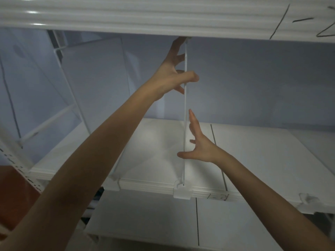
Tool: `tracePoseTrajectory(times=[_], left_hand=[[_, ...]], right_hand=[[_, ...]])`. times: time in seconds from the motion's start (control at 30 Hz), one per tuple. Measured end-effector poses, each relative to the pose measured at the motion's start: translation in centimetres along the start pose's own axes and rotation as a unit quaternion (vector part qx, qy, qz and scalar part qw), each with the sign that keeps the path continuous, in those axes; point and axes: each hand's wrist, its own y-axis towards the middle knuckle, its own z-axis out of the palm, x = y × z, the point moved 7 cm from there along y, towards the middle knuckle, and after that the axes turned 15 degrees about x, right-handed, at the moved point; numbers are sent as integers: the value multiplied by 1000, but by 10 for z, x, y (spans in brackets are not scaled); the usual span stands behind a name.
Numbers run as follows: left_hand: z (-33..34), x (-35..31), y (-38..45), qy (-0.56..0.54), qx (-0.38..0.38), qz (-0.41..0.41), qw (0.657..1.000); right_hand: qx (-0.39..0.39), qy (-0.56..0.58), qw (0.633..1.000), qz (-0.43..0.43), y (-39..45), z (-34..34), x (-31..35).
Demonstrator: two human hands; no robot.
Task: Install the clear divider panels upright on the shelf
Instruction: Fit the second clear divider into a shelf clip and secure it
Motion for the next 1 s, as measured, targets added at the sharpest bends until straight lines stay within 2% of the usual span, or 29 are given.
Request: tracePoseTrajectory(times=[0.1, 0.43, 0.77, 1.0], left_hand=[[3, -2, 0, 4, -4, -4, 1000], [15, -10, 2, 1, 8, 13, 1000], [2, 1, -4, 10, -55, -5, 998], [-2, 5, -11, 14, -57, 5, 998]], right_hand=[[18, 45, 998, 30, 1, -1, -10], [28, 37, 999, 13, 5, 6, -13], [36, 27, 999, 22, 19, 8, -22], [46, 36, 998, 24, 20, 14, -24]])
